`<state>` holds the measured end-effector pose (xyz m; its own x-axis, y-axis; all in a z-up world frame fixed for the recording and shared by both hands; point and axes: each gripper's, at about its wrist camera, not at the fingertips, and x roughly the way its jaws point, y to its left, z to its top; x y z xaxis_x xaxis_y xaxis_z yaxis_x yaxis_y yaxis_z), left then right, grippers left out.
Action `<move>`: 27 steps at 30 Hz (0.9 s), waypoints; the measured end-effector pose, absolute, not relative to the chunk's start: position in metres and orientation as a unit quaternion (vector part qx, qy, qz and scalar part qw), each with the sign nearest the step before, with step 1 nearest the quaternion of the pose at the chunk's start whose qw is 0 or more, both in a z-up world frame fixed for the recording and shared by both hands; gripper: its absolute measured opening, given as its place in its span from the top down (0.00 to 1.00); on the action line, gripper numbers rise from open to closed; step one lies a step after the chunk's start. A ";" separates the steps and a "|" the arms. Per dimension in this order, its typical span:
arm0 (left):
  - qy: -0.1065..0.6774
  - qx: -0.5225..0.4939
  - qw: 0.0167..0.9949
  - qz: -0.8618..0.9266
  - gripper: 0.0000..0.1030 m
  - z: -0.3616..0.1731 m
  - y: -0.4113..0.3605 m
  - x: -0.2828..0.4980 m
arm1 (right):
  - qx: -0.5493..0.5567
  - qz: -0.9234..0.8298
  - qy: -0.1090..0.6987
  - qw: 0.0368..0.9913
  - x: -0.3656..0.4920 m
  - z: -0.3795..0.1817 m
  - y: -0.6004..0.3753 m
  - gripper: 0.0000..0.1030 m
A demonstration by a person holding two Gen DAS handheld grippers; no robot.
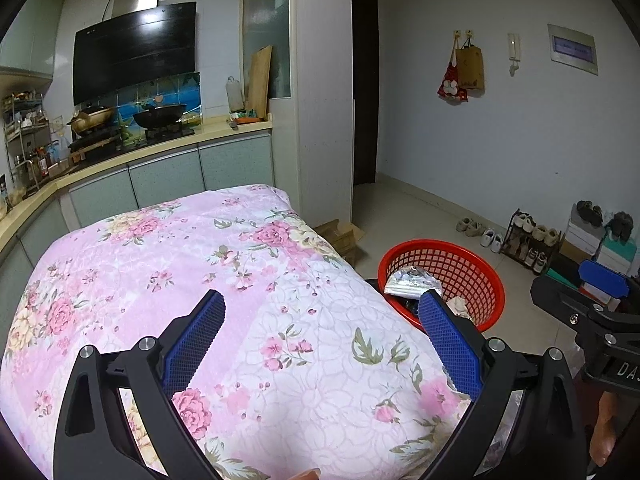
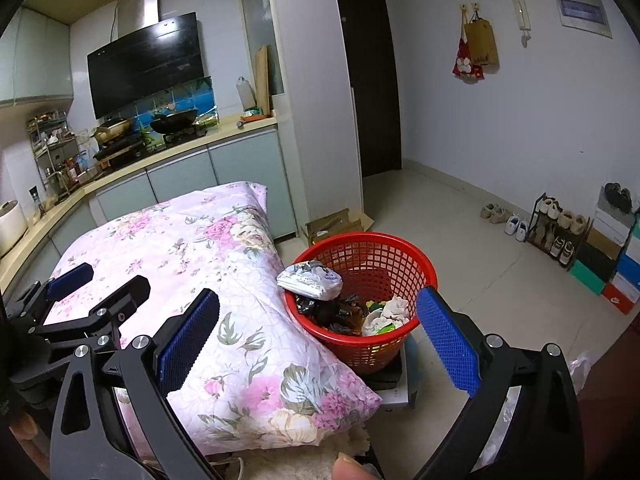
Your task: Collect trash
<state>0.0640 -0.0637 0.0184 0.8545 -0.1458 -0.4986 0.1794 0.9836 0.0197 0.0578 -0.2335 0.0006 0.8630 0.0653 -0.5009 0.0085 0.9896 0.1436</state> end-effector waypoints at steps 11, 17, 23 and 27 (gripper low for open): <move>0.262 0.028 0.962 -0.075 0.09 0.018 -0.060 0.062 | 0.070 0.019 0.273 0.959 0.059 -0.006 -0.230 0.07; 0.261 0.029 0.962 -0.071 0.09 0.019 -0.060 0.059 | 0.071 0.023 0.276 0.958 0.057 -0.007 -0.228 0.07; 0.258 0.029 0.963 -0.067 0.09 0.020 -0.057 0.056 | 0.068 0.028 0.276 0.958 0.056 -0.006 -0.225 0.07; 0.256 0.027 0.964 -0.063 0.09 0.021 -0.054 0.055 | 0.067 0.031 0.275 0.959 0.054 -0.006 -0.224 0.07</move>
<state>0.0549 -0.0543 0.0215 0.8606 -0.1081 -0.4977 0.1358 0.9905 0.0196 0.0544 -0.2238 -0.0058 0.8464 0.0957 -0.5239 -0.0223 0.9892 0.1447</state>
